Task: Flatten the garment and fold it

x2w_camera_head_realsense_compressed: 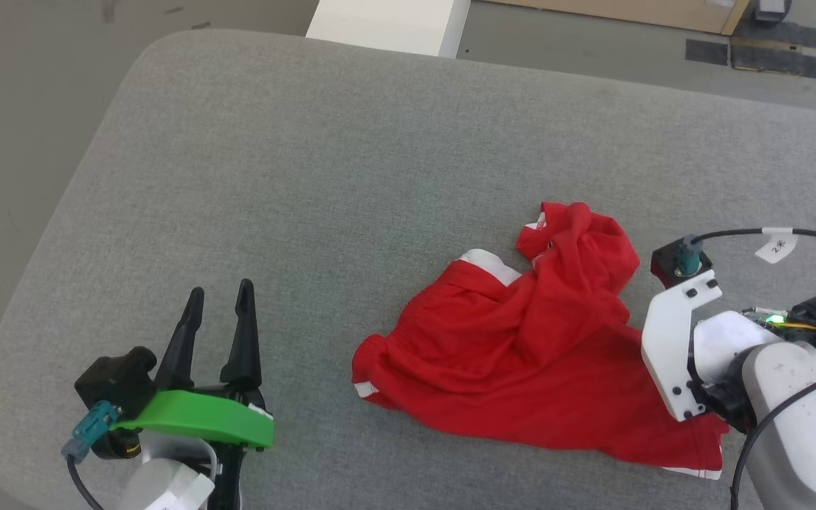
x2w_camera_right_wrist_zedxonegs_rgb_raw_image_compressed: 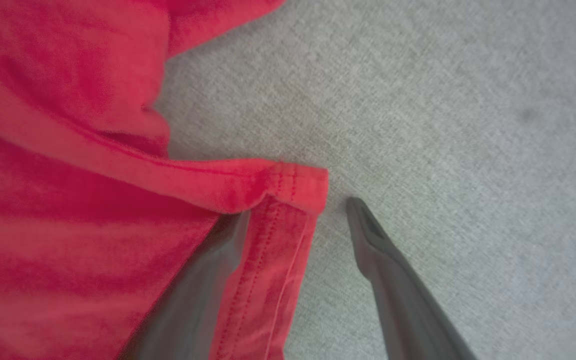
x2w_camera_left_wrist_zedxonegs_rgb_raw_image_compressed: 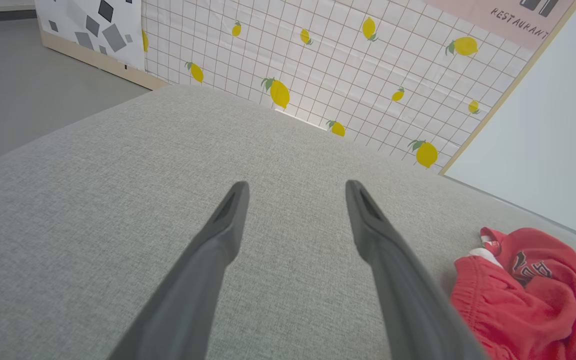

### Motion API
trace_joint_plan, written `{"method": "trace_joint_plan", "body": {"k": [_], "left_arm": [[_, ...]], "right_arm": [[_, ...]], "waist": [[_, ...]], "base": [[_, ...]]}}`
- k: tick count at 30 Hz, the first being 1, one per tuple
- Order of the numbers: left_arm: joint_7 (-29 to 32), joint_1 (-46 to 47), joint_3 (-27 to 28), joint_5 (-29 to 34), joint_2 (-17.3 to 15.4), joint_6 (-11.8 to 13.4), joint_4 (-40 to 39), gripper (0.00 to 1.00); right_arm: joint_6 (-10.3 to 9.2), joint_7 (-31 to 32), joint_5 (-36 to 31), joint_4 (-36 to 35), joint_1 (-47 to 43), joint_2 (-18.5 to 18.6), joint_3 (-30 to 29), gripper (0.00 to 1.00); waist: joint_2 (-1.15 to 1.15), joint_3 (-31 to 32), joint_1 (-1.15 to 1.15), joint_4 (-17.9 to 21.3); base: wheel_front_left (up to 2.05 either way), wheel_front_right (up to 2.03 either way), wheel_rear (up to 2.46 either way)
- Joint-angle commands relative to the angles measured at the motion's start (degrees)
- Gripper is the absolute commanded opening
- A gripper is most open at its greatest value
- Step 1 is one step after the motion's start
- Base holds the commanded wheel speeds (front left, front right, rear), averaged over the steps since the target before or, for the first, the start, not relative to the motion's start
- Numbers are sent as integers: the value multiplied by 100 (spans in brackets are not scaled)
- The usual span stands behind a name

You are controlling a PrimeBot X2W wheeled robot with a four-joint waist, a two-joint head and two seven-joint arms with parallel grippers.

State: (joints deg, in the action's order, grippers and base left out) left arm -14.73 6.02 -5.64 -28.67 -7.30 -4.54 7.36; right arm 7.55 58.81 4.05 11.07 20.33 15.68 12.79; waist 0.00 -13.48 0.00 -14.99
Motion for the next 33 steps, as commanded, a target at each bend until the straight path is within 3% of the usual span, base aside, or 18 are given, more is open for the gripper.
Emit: {"method": "trace_joint_plan", "body": {"k": [1, 9, 22, 23, 24, 33], "left_arm": [[-27, 117, 37, 102, 44, -49, 29, 100], [-27, 320, 30, 162, 203, -196, 180, 100], [-27, 670, -119, 147, 329, -283, 378, 100], [-27, 680, -124, 141, 336, -285, 397, 100], [-27, 679, -118, 140, 340, -287, 416, 100], [-27, 580, -165, 155, 279, -293, 598, 100]], "right_arm": [[-6, 70, 84, 170, -63, -1, 106, 0], [-6, 43, 21, 247, 605, 173, -327, 0], [-6, -740, -685, 1214, 1769, -105, -950, 0], [-6, -792, -712, 1294, 1797, -130, -955, 39], [-6, -861, -720, 1359, 1817, -163, -965, 100], [-6, -1760, -167, 1357, 1626, -539, -1435, 100]], "waist": [[0, -57, 0, -40], [0, -312, 0, -159], [0, -783, 0, -461], [0, -781, 0, -462], [0, -761, 0, -444], [0, -176, 0, -98]], "base": [[0, 0, 0], [0, 0, 0], [0, 0, 0], [0, 0, 0], [0, 0, 0], [0, 0, 0]]}}
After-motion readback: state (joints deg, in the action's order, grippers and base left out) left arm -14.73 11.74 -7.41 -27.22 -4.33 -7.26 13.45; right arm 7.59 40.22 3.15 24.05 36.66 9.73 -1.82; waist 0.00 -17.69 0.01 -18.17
